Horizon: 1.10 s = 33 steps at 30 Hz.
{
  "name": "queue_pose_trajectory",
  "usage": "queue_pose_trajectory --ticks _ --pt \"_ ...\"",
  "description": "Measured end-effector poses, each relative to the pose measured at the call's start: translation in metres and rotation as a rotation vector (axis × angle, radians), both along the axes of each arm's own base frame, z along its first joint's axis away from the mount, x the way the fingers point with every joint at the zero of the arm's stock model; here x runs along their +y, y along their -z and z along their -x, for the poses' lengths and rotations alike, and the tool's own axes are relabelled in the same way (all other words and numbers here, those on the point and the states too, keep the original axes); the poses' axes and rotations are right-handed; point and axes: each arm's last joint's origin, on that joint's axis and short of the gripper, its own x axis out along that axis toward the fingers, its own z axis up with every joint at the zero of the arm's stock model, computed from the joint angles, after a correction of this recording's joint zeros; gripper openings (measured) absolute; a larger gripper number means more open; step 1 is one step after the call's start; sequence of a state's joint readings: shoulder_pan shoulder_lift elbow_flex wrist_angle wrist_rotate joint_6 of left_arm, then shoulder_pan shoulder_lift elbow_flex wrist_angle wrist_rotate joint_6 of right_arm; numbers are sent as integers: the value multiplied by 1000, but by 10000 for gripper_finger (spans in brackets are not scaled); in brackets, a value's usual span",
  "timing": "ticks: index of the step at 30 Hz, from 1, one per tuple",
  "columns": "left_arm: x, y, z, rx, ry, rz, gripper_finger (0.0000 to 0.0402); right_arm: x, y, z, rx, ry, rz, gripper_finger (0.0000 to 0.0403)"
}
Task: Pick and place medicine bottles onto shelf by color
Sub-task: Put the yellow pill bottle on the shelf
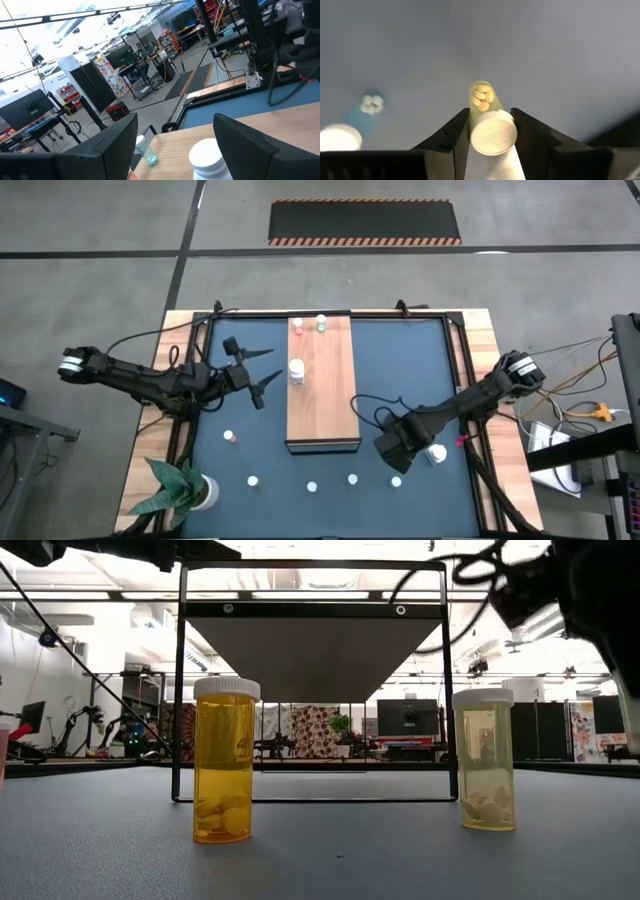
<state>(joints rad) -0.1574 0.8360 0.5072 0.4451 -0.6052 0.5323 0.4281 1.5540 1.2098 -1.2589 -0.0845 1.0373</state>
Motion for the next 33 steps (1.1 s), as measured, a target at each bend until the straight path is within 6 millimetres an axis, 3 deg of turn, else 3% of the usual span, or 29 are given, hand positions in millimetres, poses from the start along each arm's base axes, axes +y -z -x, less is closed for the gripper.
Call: queue_pose_trajectory --ticks 8,18,25,33 --pt "0 0 0 -8 0 1 244 -42 -73 -15 -16 -29 -27 105" --pt "0 -1 1 -19 0 3 244 -112 -159 -37 -351 7 -60 108" --pt "0 -1 0 -14 0 3 244 -139 -183 -52 -473 -1 3 107" --pt "0 -1 0 -16 0 3 244 -150 -171 -84 -433 -68 75 107"
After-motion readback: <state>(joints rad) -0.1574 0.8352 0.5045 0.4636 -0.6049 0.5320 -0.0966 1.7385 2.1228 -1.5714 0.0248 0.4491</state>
